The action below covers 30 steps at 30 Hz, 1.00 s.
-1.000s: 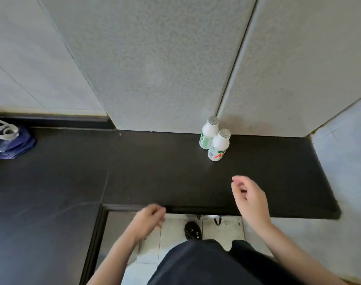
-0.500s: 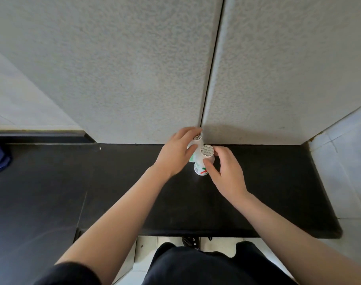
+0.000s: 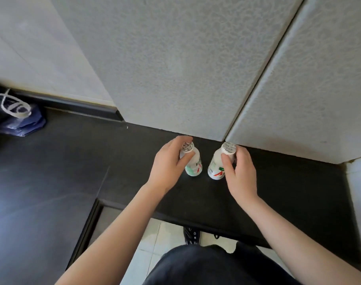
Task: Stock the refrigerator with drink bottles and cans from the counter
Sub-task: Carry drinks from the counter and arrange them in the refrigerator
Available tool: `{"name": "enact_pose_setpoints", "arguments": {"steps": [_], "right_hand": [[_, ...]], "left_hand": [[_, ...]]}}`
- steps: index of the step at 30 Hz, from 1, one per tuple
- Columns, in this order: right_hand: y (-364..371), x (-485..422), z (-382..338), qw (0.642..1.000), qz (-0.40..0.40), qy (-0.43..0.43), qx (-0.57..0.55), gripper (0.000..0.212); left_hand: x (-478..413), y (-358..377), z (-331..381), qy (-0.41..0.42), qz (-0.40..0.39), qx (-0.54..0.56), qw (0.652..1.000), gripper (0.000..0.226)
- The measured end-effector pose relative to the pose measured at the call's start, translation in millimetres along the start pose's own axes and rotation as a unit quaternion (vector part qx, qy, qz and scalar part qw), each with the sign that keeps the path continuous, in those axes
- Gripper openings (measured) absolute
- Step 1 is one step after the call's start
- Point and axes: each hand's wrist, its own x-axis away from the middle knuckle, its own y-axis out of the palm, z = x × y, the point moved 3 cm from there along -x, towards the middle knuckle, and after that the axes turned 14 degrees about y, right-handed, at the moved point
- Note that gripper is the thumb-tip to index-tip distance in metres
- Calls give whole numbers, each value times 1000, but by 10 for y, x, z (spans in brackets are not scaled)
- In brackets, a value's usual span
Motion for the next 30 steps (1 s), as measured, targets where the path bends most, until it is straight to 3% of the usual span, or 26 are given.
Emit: {"name": "enact_pose_setpoints", "arguments": {"steps": [5, 11, 17, 30], "right_hand": [[358, 272, -407, 996, -66, -42, -44, 33], [1063, 979, -1045, 958, -251, -126, -57, 38], [1732, 2129, -1531, 891, -407, -195, -42, 35], [2476, 5278, -1917, 730, -609, -309, -1, 28]], "left_hand": [[860, -481, -108, -100, 109, 24, 989, 32], [2140, -1001, -130, -218, 248, -3, 944, 36], [3597, -1293, -4, -322, 378, -9, 868, 29], [6830, -1723, 687, -444, 597, -56, 666, 34]]}}
